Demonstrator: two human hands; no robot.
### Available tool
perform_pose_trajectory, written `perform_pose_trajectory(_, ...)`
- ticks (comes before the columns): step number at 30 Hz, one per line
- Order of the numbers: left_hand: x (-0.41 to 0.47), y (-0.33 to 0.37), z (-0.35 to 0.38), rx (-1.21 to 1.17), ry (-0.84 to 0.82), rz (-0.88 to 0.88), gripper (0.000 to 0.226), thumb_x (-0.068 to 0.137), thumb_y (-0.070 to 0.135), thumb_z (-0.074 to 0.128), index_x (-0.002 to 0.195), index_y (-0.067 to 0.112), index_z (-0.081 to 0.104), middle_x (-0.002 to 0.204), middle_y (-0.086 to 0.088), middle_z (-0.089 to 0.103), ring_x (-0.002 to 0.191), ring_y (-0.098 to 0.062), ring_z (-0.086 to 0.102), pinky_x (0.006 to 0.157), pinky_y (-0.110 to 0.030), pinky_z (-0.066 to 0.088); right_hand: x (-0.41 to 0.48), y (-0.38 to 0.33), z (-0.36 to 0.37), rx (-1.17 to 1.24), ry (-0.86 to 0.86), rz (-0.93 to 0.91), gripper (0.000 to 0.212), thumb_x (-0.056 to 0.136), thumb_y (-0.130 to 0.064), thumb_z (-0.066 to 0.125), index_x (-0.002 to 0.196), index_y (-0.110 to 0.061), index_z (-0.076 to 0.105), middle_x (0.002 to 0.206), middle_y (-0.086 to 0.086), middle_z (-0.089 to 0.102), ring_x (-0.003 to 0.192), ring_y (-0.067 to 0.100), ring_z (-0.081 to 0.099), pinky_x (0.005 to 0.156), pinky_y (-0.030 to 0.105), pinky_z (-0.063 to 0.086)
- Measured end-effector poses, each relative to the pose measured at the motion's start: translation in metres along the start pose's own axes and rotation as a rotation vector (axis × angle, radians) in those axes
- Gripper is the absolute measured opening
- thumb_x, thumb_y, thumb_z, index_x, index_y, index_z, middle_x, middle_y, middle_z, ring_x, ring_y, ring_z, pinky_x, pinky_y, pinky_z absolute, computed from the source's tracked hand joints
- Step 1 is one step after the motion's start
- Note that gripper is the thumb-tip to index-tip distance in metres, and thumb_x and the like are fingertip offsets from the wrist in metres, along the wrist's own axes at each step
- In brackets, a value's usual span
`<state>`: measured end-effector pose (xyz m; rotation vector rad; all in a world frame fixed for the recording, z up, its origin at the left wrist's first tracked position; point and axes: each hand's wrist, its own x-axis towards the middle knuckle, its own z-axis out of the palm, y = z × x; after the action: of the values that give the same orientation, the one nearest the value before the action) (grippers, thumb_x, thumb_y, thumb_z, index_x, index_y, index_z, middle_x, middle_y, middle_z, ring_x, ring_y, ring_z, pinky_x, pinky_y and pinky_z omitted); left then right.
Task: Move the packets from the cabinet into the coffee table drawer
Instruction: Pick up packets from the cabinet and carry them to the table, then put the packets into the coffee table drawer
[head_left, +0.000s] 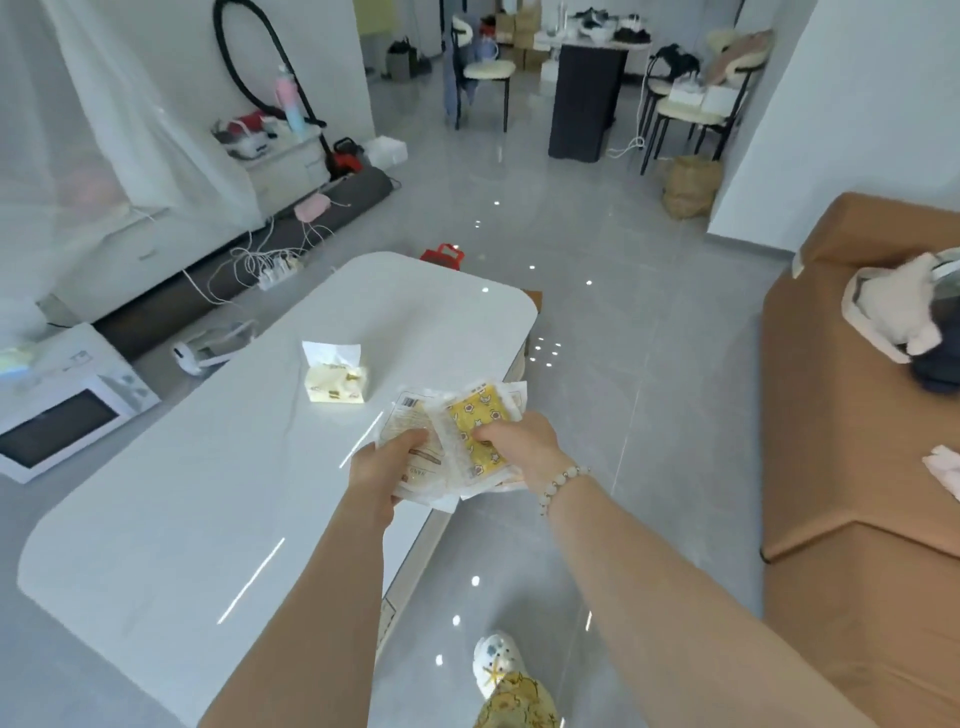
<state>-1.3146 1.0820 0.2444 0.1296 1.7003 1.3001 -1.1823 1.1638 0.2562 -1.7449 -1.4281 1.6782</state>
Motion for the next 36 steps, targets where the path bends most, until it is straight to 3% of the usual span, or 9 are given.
perform_pose_trajectory(6, 0.086, 0.035, 0.034, -0.144, 0.075, -0.093, 0.031, 0.081, 0.020, 0.071, 0.107, 0.006, 0.061, 0.087, -0.010, 0.068, 0.077, -0.025, 0.065, 0.064, -0.030, 0.053, 0.094, -0.058, 0.009, -0.199, -0.079, -0.006, 0.033, 0.078, -0.022, 0.068, 0.107, -0.006, 0.062, 0.090, 0.001, 0.061, 0.077, 0.014, 0.059, 0.053, 0.019, 0.042)
perform_pose_trajectory(11, 0.132, 0.049, 0.059, -0.190, 0.152, -0.129, 0.020, 0.079, 0.019, 0.073, 0.093, 0.008, 0.062, 0.079, -0.008, 0.065, 0.070, -0.022, 0.062, 0.060, -0.028, 0.050, 0.151, -0.077, 0.009, -0.249, -0.109, 0.015, 0.015, 0.078, -0.023, 0.068, 0.084, -0.013, 0.059, 0.078, -0.001, 0.057, 0.074, 0.016, 0.057, 0.061, 0.023, 0.044)
perform_pose_trajectory(14, 0.160, 0.037, 0.058, -0.242, 0.225, -0.163, 0.014, 0.079, 0.018, 0.074, 0.080, 0.010, 0.062, 0.075, -0.007, 0.065, 0.067, -0.021, 0.061, 0.056, -0.027, 0.046, 0.187, -0.071, 0.031, -0.322, -0.177, 0.019, 0.028, 0.076, -0.028, 0.069, 0.095, -0.010, 0.061, 0.087, 0.001, 0.062, 0.081, 0.018, 0.061, 0.057, 0.022, 0.043)
perform_pose_trajectory(17, 0.190, 0.012, 0.047, -0.300, 0.360, -0.199, 0.017, 0.078, 0.021, 0.075, 0.080, 0.010, 0.063, 0.076, -0.007, 0.066, 0.070, -0.024, 0.062, 0.057, -0.027, 0.045, 0.229, -0.056, 0.063, -0.410, -0.276, 0.031, 0.045, 0.076, -0.031, 0.068, 0.112, -0.008, 0.057, 0.103, 0.003, 0.062, 0.089, 0.019, 0.060, 0.050, 0.020, 0.039)
perform_pose_trajectory(22, 0.239, -0.035, 0.035, -0.346, 0.488, -0.267, 0.014, 0.078, 0.018, 0.074, 0.084, 0.009, 0.065, 0.076, -0.007, 0.068, 0.072, -0.024, 0.065, 0.067, -0.030, 0.050, 0.286, -0.013, 0.107, -0.473, -0.421, 0.065, 0.049, 0.076, -0.035, 0.072, 0.111, -0.007, 0.054, 0.102, 0.003, 0.060, 0.089, 0.018, 0.057, 0.056, 0.022, 0.040)
perform_pose_trajectory(26, 0.289, -0.063, 0.025, -0.345, 0.574, -0.271, 0.013, 0.079, 0.018, 0.074, 0.078, 0.014, 0.062, 0.073, -0.003, 0.066, 0.067, -0.018, 0.063, 0.059, -0.027, 0.048, 0.339, 0.027, 0.146, -0.468, -0.492, 0.049, 0.029, 0.078, -0.029, 0.071, 0.098, -0.012, 0.058, 0.098, 0.004, 0.064, 0.090, 0.021, 0.061, 0.066, 0.026, 0.044)
perform_pose_trajectory(30, 0.329, -0.105, 0.018, -0.345, 0.631, -0.290, 0.017, 0.076, 0.019, 0.076, 0.088, 0.013, 0.065, 0.079, -0.004, 0.067, 0.070, -0.020, 0.064, 0.060, -0.027, 0.048, 0.379, 0.076, 0.172, -0.517, -0.544, 0.021, 0.011, 0.080, -0.023, 0.069, 0.081, -0.020, 0.058, 0.097, 0.009, 0.066, 0.093, 0.027, 0.063, 0.078, 0.037, 0.049)
perform_pose_trajectory(33, 0.353, -0.134, 0.023, -0.380, 0.687, -0.290, 0.014, 0.076, 0.019, 0.076, 0.084, 0.017, 0.064, 0.076, -0.001, 0.066, 0.066, -0.016, 0.062, 0.057, -0.024, 0.046, 0.407, 0.099, 0.187, -0.526, -0.569, 0.042, 0.026, 0.079, -0.024, 0.070, 0.101, -0.014, 0.061, 0.101, 0.005, 0.065, 0.095, 0.024, 0.062, 0.074, 0.031, 0.048)
perform_pose_trajectory(36, 0.374, -0.156, 0.033, -0.425, 0.792, -0.292, 0.014, 0.077, 0.018, 0.076, 0.079, 0.020, 0.062, 0.075, 0.002, 0.064, 0.066, -0.014, 0.061, 0.056, -0.021, 0.046, 0.425, 0.112, 0.197, -0.583, -0.583, -0.017, 0.034, 0.080, -0.028, 0.070, 0.108, -0.011, 0.059, 0.100, 0.002, 0.062, 0.090, 0.020, 0.060, 0.064, 0.022, 0.041)
